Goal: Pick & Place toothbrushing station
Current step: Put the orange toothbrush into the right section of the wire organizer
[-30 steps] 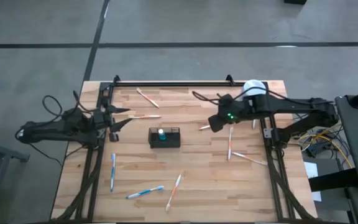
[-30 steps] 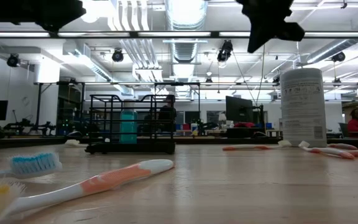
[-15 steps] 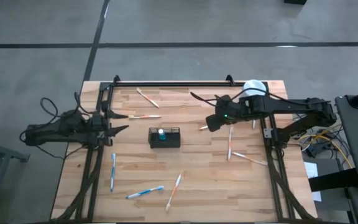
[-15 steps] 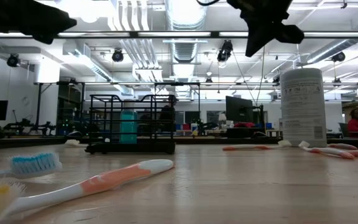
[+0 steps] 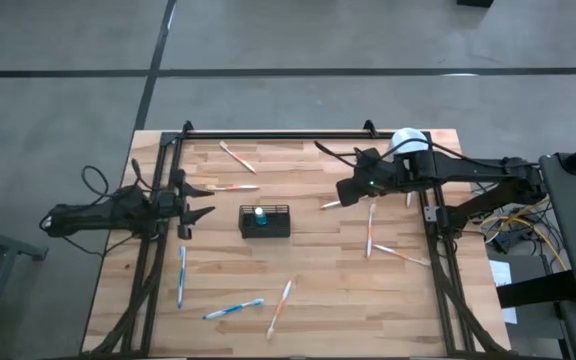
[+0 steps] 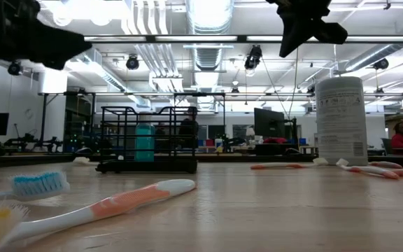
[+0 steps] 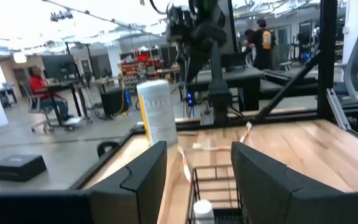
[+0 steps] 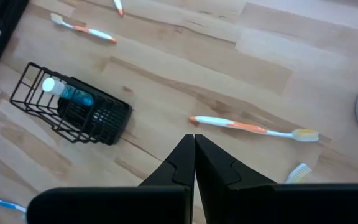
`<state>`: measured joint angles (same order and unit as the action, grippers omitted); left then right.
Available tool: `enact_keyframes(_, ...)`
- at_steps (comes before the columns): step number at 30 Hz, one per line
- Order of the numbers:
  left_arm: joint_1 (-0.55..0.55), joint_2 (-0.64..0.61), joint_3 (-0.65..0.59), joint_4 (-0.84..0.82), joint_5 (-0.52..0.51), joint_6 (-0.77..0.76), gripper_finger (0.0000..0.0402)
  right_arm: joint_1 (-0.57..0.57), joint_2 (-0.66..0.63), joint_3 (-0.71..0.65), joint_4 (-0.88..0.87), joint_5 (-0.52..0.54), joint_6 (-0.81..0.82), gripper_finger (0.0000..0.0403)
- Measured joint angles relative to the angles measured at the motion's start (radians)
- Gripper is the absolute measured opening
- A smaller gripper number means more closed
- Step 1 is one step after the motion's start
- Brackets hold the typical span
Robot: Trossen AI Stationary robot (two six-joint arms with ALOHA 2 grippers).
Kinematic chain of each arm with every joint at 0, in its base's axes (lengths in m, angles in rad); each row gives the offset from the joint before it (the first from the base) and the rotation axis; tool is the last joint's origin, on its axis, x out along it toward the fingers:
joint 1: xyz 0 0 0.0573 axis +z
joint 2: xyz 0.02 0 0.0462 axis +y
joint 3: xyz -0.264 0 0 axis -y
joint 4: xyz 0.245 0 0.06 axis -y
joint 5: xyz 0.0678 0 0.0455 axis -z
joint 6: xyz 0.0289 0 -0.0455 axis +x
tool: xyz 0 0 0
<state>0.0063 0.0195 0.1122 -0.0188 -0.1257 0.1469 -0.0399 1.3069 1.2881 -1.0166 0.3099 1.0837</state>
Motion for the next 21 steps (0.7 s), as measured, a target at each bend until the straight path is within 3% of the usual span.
enact_keyframes(7,0.0,-0.01,-0.055,0.001,0.001,-0.036,0.0186,0.0,0.001,-0.019,-0.008,0.0,0.106,0.0008)
enact_keyframes(14,0.0,-0.009,-0.067,-0.004,0.001,-0.059,0.0186,0.0,-0.001,-0.071,-0.121,-0.022,0.274,0.0008)
enact_keyframes(21,0.0,-0.008,-0.067,-0.044,0.002,-0.059,0.0186,0.0,-0.001,-0.178,-0.021,-0.021,0.227,0.0008)
